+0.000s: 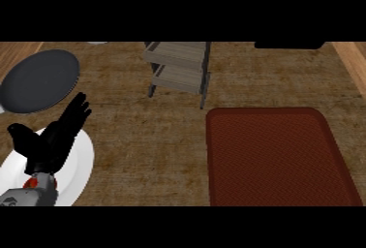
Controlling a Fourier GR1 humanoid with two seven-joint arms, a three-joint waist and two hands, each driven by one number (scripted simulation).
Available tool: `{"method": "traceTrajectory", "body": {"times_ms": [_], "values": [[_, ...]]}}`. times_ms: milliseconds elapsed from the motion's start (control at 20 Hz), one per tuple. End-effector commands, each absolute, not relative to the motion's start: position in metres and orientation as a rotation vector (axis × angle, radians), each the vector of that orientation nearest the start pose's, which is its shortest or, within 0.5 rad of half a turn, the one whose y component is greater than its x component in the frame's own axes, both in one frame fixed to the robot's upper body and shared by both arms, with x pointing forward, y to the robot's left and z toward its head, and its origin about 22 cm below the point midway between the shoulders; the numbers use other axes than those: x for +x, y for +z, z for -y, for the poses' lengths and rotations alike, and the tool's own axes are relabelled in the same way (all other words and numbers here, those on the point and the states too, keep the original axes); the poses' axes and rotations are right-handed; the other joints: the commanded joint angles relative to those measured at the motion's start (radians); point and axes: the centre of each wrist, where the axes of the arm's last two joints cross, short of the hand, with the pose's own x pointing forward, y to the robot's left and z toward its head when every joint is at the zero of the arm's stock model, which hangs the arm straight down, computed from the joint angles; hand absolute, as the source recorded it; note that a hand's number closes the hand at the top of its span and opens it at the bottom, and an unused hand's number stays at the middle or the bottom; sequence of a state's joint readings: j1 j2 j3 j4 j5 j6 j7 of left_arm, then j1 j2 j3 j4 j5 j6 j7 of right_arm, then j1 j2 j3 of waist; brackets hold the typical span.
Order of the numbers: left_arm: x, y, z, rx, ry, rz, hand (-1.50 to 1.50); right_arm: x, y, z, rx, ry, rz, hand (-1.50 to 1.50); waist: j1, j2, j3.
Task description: Pick the pear from the tray and place it in the tiered basket
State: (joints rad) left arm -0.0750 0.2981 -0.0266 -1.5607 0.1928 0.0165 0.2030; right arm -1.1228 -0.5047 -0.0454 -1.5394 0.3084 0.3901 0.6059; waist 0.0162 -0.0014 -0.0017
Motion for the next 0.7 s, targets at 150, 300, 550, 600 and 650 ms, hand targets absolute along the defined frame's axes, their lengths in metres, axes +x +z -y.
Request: {"method": "traceTrajectory", "body": {"times_ms": [150, 300, 550, 600, 650], "values": [[0.28, 0.044, -0.282, 0.073, -0.1, 1.429, 0.0, 0.346, 0.402, 0.119, -0.71, 0.805, 1.838, 1.5, 0.003, 0.006, 0.0], [0.252, 0.043, -0.289, 0.063, -0.111, 1.417, 0.0, 0.364, 0.387, 0.113, -0.687, 0.809, 1.794, 1.5, 0.008, 0.003, 0.001], [0.268, 0.033, -0.29, 0.073, -0.111, 1.433, 0.0, 0.363, 0.397, 0.062, -0.704, 0.814, 1.757, 1.5, -0.002, 0.003, 0.0], [0.265, 0.033, -0.293, 0.069, -0.104, 1.423, 0.0, 0.381, 0.375, 0.073, -0.698, 0.816, 1.761, 1.5, 0.001, 0.005, 0.001], [0.265, 0.029, -0.3, 0.064, -0.098, 1.416, 0.0, 0.377, 0.396, 0.062, -0.671, 0.809, 1.737, 1.5, 0.003, 0.005, 0.0]]}}
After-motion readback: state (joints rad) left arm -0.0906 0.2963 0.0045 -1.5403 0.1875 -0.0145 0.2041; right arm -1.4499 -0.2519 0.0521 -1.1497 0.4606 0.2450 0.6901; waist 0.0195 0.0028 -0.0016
